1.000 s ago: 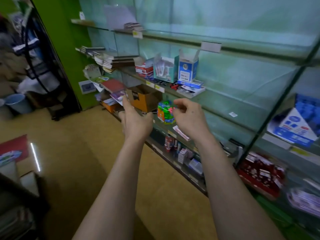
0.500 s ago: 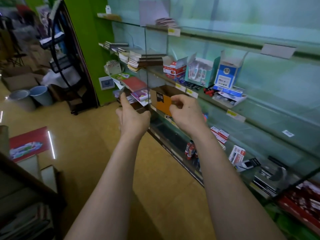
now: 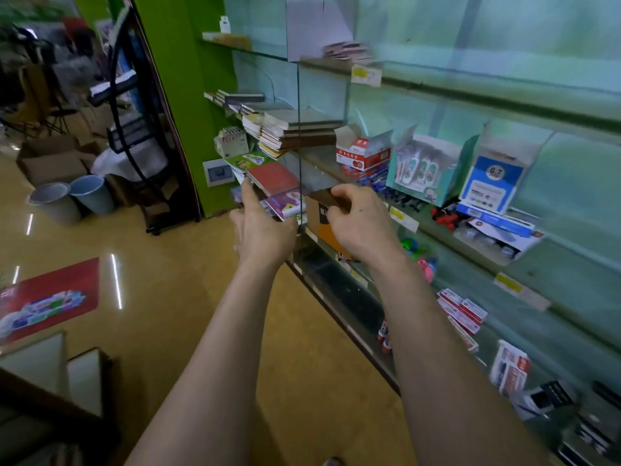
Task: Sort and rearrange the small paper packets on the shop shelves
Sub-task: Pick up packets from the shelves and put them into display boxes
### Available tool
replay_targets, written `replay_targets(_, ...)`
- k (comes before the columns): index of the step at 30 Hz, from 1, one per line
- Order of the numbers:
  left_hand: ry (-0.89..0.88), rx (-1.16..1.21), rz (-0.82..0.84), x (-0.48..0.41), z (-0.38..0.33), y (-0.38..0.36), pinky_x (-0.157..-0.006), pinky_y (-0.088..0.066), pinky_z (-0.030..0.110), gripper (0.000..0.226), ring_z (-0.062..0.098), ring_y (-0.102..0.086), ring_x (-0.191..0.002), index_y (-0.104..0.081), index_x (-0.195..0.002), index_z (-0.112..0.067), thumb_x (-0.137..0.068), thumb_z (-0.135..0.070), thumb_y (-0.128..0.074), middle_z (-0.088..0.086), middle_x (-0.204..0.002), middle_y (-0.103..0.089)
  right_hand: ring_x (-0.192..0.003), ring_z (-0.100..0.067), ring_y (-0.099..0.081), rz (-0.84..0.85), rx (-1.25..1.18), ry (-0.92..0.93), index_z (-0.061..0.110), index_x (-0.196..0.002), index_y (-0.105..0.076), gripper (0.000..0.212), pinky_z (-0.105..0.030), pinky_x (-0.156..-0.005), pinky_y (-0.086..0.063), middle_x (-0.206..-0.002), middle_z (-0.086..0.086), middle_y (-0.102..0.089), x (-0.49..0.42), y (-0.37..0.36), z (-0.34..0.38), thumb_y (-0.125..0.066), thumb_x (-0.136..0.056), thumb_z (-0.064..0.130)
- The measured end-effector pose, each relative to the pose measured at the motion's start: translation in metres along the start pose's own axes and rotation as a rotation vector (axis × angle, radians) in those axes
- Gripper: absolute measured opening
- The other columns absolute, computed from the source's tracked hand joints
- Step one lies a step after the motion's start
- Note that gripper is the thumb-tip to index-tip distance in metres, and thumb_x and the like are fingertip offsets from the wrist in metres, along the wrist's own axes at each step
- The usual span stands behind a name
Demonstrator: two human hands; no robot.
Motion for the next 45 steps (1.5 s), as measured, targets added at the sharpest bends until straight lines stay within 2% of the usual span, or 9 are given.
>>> replay_targets(4,-0.003,-0.022,0.018,-0.047,-0.021,-0.033,-0.101,-0.041,0.054,0.099,0.036,-0.042,-0.125,-0.002,-0.15,-0.038,-0.081,-0.025,-0.072,0.009,-0.146,-0.023,-0.122,-0.022,-0.049,-0.026,0.025,0.025,0.019,-0.132,-0.052,0.039,-0.041,-0.1,-0.046,-0.131,-0.004,-0.052,-0.057,0.001,-0.011,-0.055,-0.093,0.022)
replay_targets(8,-0.036,-0.047,0.019,-0.088,-0.039,-0.063,-0.098,-0.043,0.054,0.096,0.035,-0.044,-0.121,-0.004,-0.149,-0.038,-0.081,-0.027,-0.07,0.01,-0.142,-0.027,-0.124,-0.02,-0.046,-0.03,0.023,0.044,0.018,-0.133,-0.051,0.039,-0.036,-0.102,-0.042,-0.133,-0.004,-0.05,-0.105,0.002,-0.024,-0.054,-0.094,0.022)
replay_targets(20,-0.022,0.021,0.039,-0.172,-0.056,-0.117,-0.099,-0.044,0.053,0.1,0.036,-0.043,-0.123,-0.002,-0.149,-0.04,-0.08,-0.022,-0.072,0.01,-0.142,-0.028,-0.124,-0.022,-0.046,-0.028,0.041,0.027,0.018,-0.133,-0.052,0.039,-0.038,-0.1,-0.044,-0.134,-0.004,-0.049,-0.2,-0.01,-0.048,-0.053,-0.094,0.018)
replay_targets(26,-0.082,0.051,0.065,-0.216,-0.071,-0.129,-0.1,-0.044,0.052,0.094,0.034,-0.043,-0.122,-0.005,-0.149,-0.039,-0.083,-0.016,-0.068,0.009,-0.141,-0.029,-0.117,-0.022,-0.052,-0.08,0.041,0.052,0.016,-0.129,-0.056,0.036,-0.041,-0.098,-0.047,-0.125,-0.005,-0.058,-0.244,-0.019,-0.041,-0.052,-0.093,0.018)
replay_targets(30,-0.126,0.067,0.105,-0.26,-0.079,-0.136,-0.092,-0.05,0.05,0.097,0.033,-0.049,-0.118,-0.003,-0.149,-0.04,-0.083,-0.014,-0.069,0.008,-0.148,-0.023,-0.123,-0.019,-0.047,-0.108,0.054,0.031,0.016,-0.131,-0.054,0.036,-0.029,-0.098,-0.039,-0.132,-0.005,-0.052,-0.277,-0.03,-0.037,-0.051,-0.095,0.016)
replay_targets(33,-0.161,0.086,0.15,-0.297,-0.082,-0.139,-0.094,-0.05,0.049,0.095,0.033,-0.047,-0.122,-0.003,-0.149,-0.04,-0.083,-0.014,-0.068,0.009,-0.148,-0.024,-0.126,-0.017,-0.044,-0.132,0.066,0.002,0.018,-0.133,-0.051,0.038,-0.021,-0.092,-0.032,-0.135,-0.003,-0.048,-0.305,-0.045,-0.029,-0.051,-0.095,0.017)
replay_targets(35,-0.18,0.117,0.176,-0.325,-0.085,-0.138,-0.096,-0.048,0.05,0.094,0.032,-0.047,-0.123,-0.006,-0.148,-0.04,-0.082,-0.015,-0.068,0.009,-0.144,-0.028,-0.127,-0.017,-0.042,-0.151,0.077,-0.014,0.019,-0.133,-0.051,0.037,-0.021,-0.092,-0.031,-0.134,-0.002,-0.047,-0.325,-0.057,-0.02,-0.051,-0.096,0.018)
replay_targets(39,-0.205,0.173,0.237,-0.38,-0.093,-0.13,-0.095,-0.049,0.048,0.096,0.029,-0.051,-0.118,-0.006,-0.149,-0.038,-0.081,-0.016,-0.07,0.01,-0.141,-0.034,-0.13,-0.017,-0.04,-0.209,0.106,-0.047,0.02,-0.133,-0.051,0.037,-0.03,-0.104,-0.033,-0.137,-0.001,-0.048,-0.365,-0.081,0.003,-0.05,-0.096,0.019)
replay_targets(45,-0.326,0.112,0.276,-0.444,-0.117,-0.113,-0.095,-0.046,0.039,0.091,0.032,-0.048,-0.12,-0.006,-0.151,-0.03,-0.085,-0.016,-0.066,0.016,-0.141,-0.032,-0.127,-0.017,-0.043,-0.278,0.128,-0.09,0.019,-0.132,-0.053,0.036,-0.03,-0.104,-0.035,-0.136,-0.001,-0.048,-0.412,-0.11,0.034,-0.05,-0.096,0.018)
Point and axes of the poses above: each hand's wrist, its own x-axis away from the middle knuckle, its own y-axis out of the back of the hand, z = x × y, the point moved 6 cm from there along -x, towards the middle knuckle
